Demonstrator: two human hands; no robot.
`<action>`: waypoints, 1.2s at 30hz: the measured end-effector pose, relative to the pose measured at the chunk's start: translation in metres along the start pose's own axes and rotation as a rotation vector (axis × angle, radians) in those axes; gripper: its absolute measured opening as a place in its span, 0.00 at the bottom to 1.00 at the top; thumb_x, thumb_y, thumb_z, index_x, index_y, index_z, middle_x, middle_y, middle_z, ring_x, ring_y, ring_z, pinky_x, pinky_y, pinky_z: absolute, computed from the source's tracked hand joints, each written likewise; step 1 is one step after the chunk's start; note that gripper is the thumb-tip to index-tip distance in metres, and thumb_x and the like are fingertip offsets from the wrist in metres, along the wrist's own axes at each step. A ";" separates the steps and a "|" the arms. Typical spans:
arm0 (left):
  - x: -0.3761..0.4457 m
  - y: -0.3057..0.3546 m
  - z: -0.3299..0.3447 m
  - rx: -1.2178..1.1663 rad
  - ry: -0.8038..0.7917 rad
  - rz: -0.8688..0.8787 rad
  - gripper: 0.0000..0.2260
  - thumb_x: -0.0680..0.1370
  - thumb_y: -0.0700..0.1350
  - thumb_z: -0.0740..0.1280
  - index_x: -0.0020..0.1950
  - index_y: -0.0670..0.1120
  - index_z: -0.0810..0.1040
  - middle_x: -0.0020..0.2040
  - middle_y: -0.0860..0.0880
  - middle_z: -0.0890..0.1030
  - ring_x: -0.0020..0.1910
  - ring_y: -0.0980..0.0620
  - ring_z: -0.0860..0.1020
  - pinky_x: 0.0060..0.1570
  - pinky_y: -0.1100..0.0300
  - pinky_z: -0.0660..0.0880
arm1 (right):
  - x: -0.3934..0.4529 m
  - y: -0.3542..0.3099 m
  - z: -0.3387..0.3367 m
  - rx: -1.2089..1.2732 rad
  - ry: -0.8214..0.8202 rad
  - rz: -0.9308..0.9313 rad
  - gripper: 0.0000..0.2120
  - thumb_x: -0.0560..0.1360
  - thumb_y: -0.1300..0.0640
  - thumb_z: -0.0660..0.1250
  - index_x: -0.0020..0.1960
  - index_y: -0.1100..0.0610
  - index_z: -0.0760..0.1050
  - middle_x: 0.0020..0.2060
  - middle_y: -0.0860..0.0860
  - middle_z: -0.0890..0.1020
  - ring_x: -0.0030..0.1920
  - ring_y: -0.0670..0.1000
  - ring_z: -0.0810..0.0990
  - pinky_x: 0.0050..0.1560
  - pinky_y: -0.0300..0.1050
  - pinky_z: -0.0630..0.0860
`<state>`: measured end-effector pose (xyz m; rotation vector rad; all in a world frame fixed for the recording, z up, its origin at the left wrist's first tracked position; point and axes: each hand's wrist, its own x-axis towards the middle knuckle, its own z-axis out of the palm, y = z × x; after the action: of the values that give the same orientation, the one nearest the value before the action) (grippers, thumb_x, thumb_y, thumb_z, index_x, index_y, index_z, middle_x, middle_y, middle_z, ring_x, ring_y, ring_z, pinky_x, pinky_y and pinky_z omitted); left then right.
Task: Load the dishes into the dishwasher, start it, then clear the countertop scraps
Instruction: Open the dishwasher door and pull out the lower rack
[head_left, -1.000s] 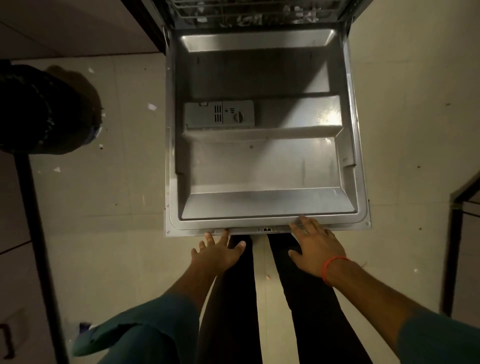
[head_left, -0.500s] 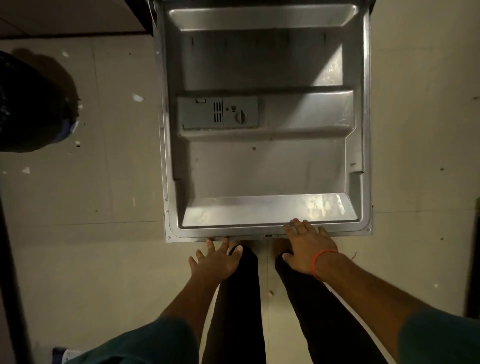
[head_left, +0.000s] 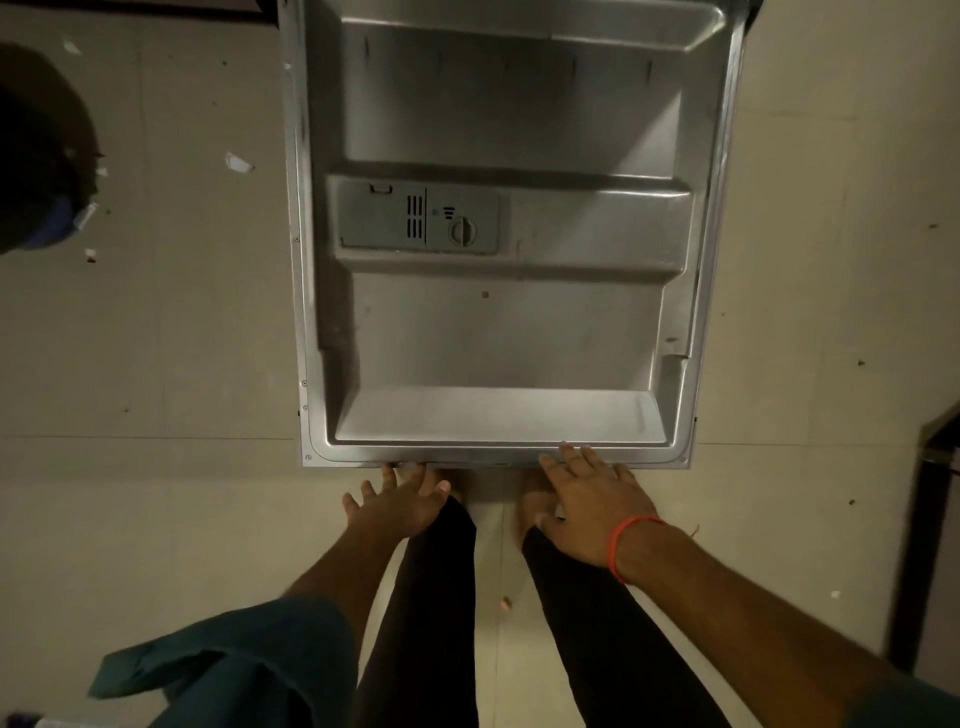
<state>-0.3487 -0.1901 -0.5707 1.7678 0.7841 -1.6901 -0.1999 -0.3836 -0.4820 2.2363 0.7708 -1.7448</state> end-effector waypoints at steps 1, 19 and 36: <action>-0.004 0.000 -0.002 -0.006 0.009 0.003 0.33 0.83 0.69 0.46 0.84 0.58 0.42 0.84 0.43 0.40 0.82 0.35 0.43 0.77 0.33 0.41 | -0.002 -0.001 -0.001 0.004 -0.002 0.000 0.36 0.82 0.40 0.56 0.83 0.49 0.44 0.82 0.52 0.45 0.82 0.56 0.45 0.79 0.57 0.46; -0.140 0.007 -0.102 -0.311 0.306 0.212 0.27 0.84 0.62 0.57 0.83 0.57 0.58 0.81 0.46 0.65 0.78 0.42 0.65 0.77 0.44 0.63 | -0.081 -0.035 -0.065 0.285 0.217 0.019 0.33 0.82 0.42 0.60 0.82 0.48 0.53 0.81 0.50 0.54 0.81 0.53 0.52 0.80 0.53 0.51; -0.266 0.054 -0.210 -0.588 0.550 0.503 0.27 0.84 0.59 0.60 0.82 0.64 0.56 0.81 0.49 0.63 0.78 0.45 0.66 0.74 0.46 0.65 | -0.145 -0.027 -0.236 0.464 0.537 -0.051 0.28 0.80 0.45 0.66 0.77 0.51 0.65 0.75 0.51 0.68 0.74 0.54 0.69 0.75 0.49 0.66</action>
<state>-0.1768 -0.0783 -0.2955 1.7918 0.8512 -0.5661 -0.0396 -0.2919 -0.2736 3.0925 0.5472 -1.4619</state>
